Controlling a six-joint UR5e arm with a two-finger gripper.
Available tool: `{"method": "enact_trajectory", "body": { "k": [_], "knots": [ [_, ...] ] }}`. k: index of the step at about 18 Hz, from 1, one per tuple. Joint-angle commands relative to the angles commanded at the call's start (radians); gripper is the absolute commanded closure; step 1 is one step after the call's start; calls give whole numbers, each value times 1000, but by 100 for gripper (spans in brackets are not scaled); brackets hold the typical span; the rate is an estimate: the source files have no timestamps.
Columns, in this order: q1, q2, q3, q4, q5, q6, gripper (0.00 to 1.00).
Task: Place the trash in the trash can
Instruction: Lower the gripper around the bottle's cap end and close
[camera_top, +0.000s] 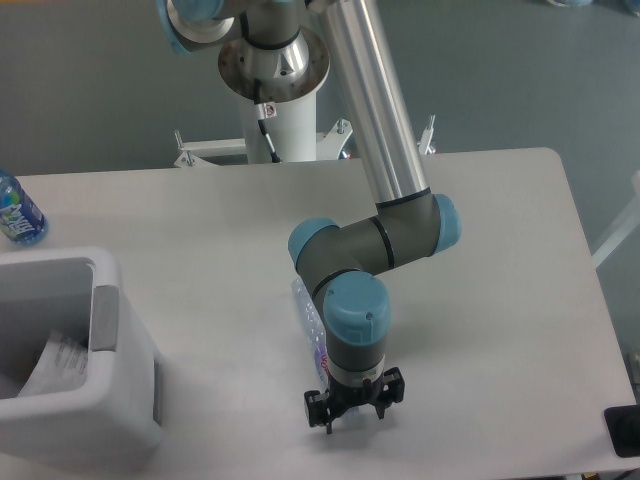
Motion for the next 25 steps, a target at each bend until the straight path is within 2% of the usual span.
{"method": "enact_trajectory", "body": {
  "k": [2,7,13,25],
  "knots": [
    [0,2,-3,2,2,3,41],
    [0,5,-8,2,6,3,41],
    [0,9,-8,2,23,5,60],
    [-3,15,-8,0,38,5,77]
  ]
}}
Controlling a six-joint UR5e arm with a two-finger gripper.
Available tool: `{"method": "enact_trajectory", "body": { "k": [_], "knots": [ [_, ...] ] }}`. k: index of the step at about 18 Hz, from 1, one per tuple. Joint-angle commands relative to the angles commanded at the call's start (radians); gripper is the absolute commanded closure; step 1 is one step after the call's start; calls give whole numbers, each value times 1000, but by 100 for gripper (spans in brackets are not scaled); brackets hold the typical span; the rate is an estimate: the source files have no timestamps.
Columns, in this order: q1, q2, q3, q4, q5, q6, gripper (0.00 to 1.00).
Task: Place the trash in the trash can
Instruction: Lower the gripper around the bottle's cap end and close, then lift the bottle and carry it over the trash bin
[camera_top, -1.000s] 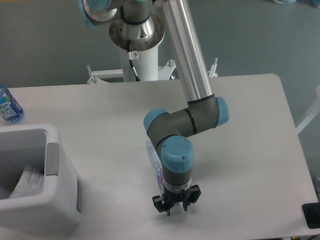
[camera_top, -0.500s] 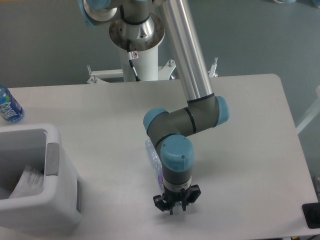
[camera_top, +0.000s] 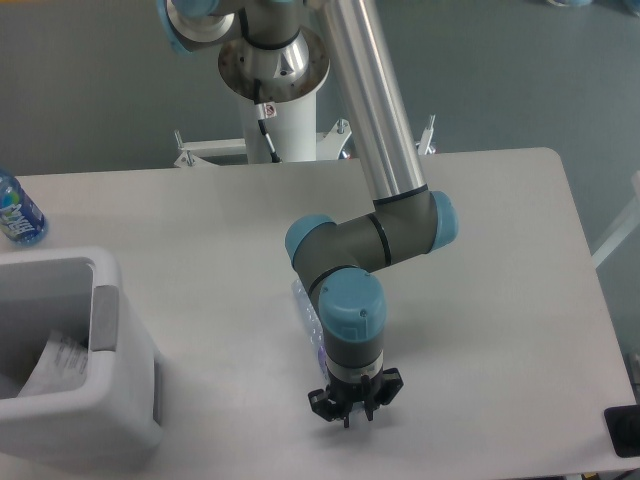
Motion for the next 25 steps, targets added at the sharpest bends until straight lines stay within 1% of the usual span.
{"method": "enact_trajectory", "body": {
  "k": [3,8,10,12,16,17,20,22,24,25],
  "knots": [
    [0,3,0,0,5,2,82],
    [0,5,9,2,5,3,82],
    [2,14,17,3,5,8,82],
    [5,37,18,0,5,47,82],
    [38,115,20,5,-6,52,82],
    [38,124,23,5,-8,54,82],
    [38,132,64,6,-26,42,82],
    [37,150,115,11,-50,26,82],
    [37,170,170,14,-89,-82,82],
    [37,179,196,26,-92,-139,81]
  ]
}}
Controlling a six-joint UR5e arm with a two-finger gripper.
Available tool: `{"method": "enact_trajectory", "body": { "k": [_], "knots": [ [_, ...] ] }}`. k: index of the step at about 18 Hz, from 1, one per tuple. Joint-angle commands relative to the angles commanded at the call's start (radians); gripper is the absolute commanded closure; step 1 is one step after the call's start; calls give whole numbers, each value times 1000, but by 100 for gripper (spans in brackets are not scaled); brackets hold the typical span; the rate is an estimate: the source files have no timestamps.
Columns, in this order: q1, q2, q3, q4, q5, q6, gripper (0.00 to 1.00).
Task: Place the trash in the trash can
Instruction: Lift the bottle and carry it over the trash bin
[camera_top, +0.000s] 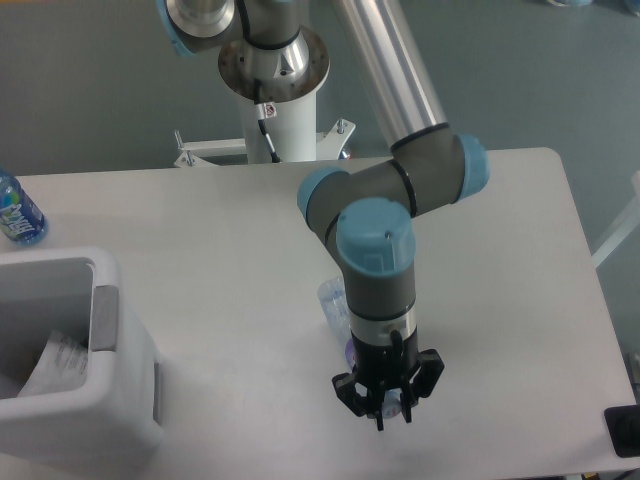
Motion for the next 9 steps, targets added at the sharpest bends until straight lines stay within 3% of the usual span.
{"method": "enact_trajectory", "body": {
  "k": [3,9],
  "knots": [
    [-14,43,32,49,0,-85,81],
    [-115,124,84,52,0,-135,81]
  ]
}}
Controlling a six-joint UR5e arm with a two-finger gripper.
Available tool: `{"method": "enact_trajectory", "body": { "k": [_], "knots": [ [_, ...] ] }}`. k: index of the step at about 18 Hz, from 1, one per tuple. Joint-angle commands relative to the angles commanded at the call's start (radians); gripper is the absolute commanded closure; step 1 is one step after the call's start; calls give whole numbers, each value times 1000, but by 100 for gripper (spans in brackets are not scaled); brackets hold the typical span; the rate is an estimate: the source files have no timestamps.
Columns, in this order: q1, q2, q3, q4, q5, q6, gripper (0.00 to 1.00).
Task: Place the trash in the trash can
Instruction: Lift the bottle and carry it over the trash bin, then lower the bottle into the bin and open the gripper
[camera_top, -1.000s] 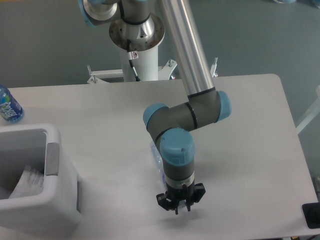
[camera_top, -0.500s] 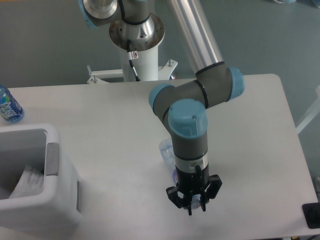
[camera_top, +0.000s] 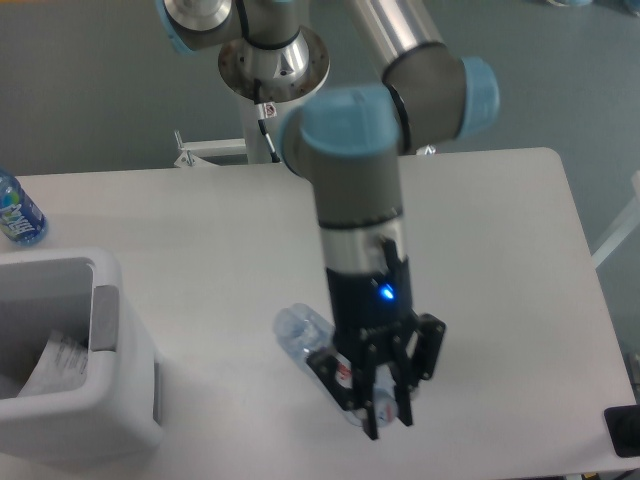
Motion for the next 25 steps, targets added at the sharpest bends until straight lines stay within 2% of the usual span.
{"method": "enact_trajectory", "body": {
  "k": [6,10,15,20,25],
  "knots": [
    [-106,35,42,5,0,6,81],
    [-134,74,46,5,0,6,81],
    [-143,84,51,5,0,6,81],
    [-228,55,86,5,-26,8,81],
    [-292,25,66,5,-29,11,81]
  ]
}}
